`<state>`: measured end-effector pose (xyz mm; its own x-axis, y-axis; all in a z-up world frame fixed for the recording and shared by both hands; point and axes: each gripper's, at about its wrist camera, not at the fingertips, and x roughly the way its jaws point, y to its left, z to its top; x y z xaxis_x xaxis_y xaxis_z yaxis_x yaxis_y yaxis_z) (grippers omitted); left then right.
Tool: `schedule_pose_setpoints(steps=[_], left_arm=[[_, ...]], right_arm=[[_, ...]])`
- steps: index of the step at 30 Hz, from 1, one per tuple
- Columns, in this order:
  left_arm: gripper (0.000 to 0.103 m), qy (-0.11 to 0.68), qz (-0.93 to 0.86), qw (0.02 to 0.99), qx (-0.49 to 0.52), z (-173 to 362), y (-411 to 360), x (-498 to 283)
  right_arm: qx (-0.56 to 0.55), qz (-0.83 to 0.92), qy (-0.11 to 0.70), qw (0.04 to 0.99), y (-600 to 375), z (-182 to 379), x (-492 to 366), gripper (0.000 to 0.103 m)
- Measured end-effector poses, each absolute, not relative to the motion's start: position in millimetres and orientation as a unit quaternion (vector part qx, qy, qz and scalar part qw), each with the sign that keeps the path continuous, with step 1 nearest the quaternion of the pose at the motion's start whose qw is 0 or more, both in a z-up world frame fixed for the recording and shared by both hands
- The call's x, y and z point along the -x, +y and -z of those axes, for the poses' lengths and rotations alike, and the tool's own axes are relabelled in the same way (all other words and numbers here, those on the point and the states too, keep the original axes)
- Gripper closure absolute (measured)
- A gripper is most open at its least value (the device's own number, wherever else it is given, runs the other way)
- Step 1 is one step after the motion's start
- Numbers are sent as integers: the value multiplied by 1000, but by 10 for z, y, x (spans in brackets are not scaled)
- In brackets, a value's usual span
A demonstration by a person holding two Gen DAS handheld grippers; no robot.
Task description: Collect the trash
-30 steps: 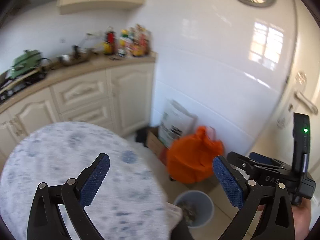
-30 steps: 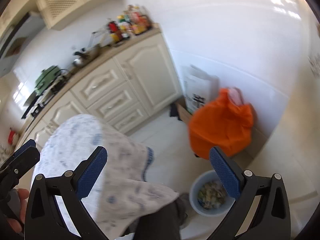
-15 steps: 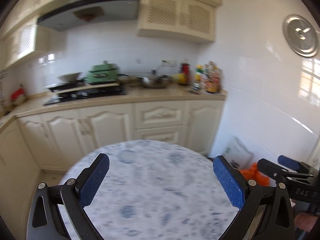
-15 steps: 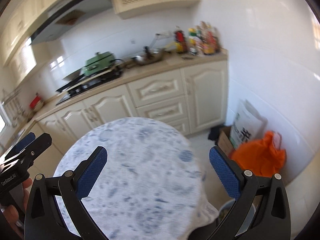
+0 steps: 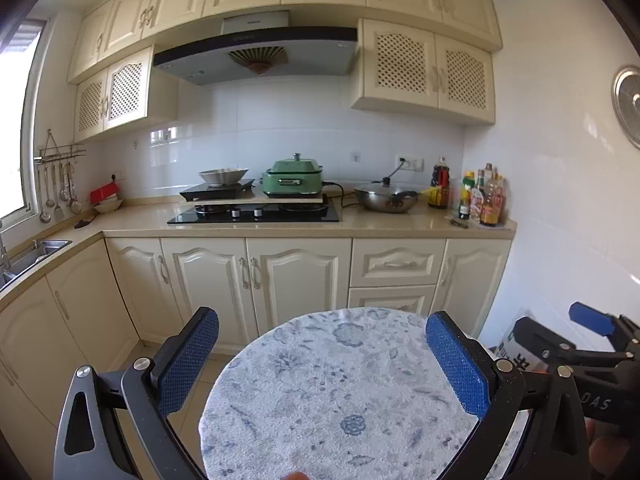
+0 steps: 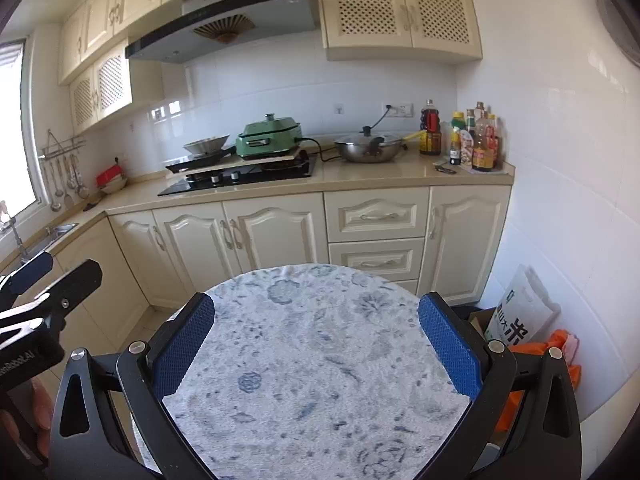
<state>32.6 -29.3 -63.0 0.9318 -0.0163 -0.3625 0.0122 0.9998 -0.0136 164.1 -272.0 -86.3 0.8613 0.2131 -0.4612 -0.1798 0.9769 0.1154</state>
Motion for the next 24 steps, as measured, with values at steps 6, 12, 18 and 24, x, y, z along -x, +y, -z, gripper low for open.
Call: schedule_pose_setpoints(steps=[6, 12, 18, 24], left_arm=[[1, 170, 16, 985, 18, 452, -244, -52], [1, 162, 18, 986, 26, 370, -235, 39], [1, 150, 21, 988, 25, 305, -326, 191], [1, 148, 22, 988, 24, 302, -415, 262]], right_arm=[[-25, -102, 235, 966, -2649, 793, -1575, 0], [-20, -97, 227, 969, -2641, 732, -1510, 0], [-18, -91, 219, 971, -2647, 683, -1448, 0], [-20, -88, 214, 973, -2665, 649, -1408, 0]])
